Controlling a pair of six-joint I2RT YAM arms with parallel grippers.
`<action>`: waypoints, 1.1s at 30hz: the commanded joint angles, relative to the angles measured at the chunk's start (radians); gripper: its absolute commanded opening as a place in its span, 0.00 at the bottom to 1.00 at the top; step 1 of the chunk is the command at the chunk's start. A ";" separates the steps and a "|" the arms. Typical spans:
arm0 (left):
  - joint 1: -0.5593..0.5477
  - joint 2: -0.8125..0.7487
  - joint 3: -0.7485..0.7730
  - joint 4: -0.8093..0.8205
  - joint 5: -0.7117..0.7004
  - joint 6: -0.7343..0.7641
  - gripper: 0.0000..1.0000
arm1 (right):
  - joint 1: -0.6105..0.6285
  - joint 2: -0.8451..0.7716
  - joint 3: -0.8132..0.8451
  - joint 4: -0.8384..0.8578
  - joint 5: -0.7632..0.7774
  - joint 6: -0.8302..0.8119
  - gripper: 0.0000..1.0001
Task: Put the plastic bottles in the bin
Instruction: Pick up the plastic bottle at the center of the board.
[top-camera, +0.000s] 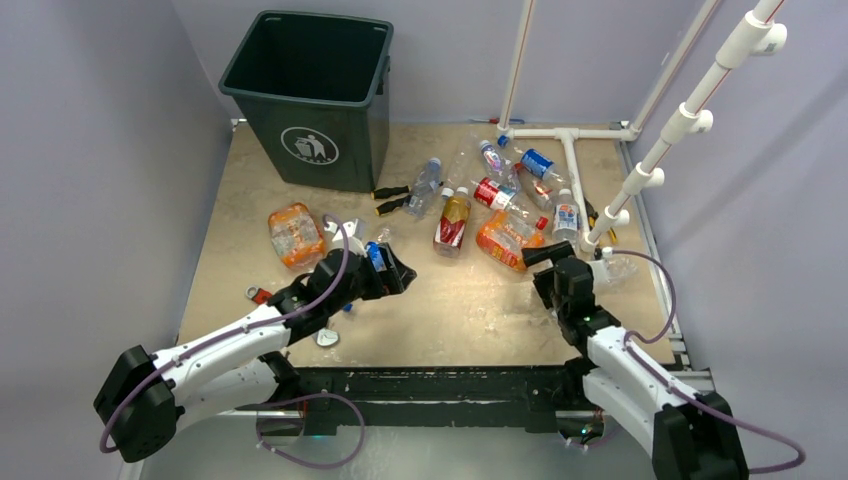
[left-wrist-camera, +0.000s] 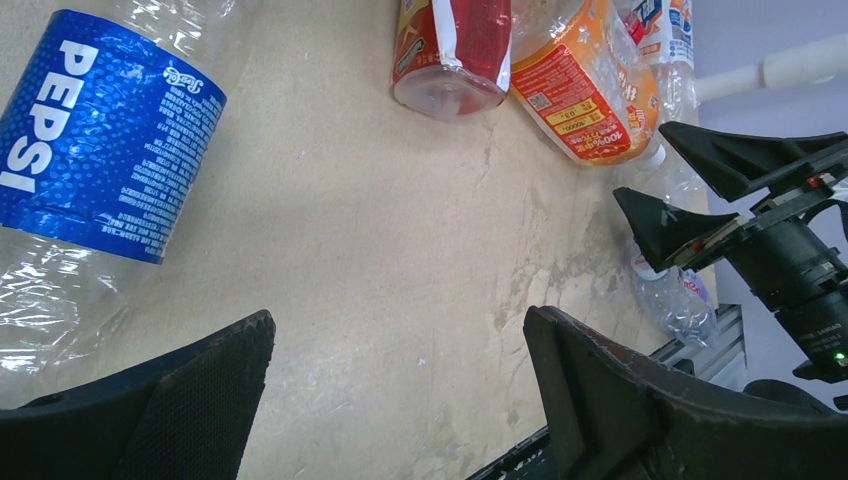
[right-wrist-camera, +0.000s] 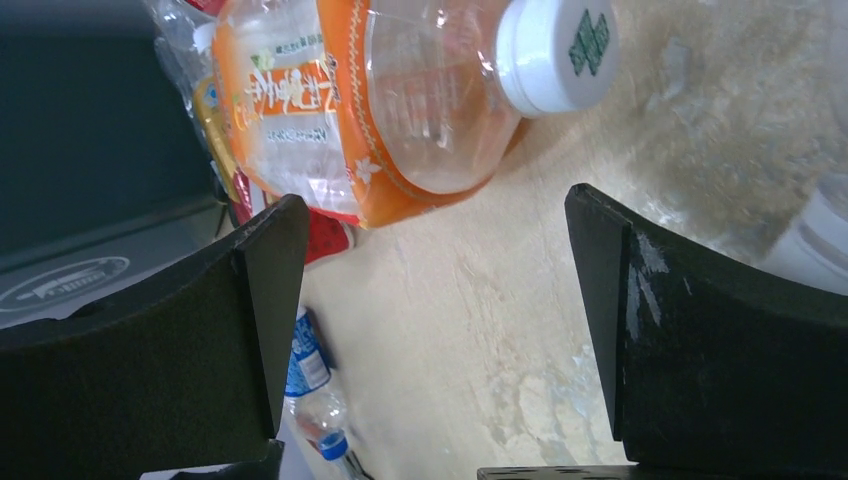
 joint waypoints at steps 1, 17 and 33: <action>-0.003 -0.008 -0.009 0.068 0.010 -0.027 0.96 | -0.003 0.089 -0.008 0.194 0.013 0.049 0.95; -0.003 -0.004 -0.010 0.058 -0.016 -0.029 0.95 | -0.004 0.264 -0.052 0.414 0.005 -0.045 0.59; -0.002 -0.061 0.145 -0.152 -0.177 0.064 0.96 | 0.032 -0.363 0.060 0.060 -0.299 -0.507 0.29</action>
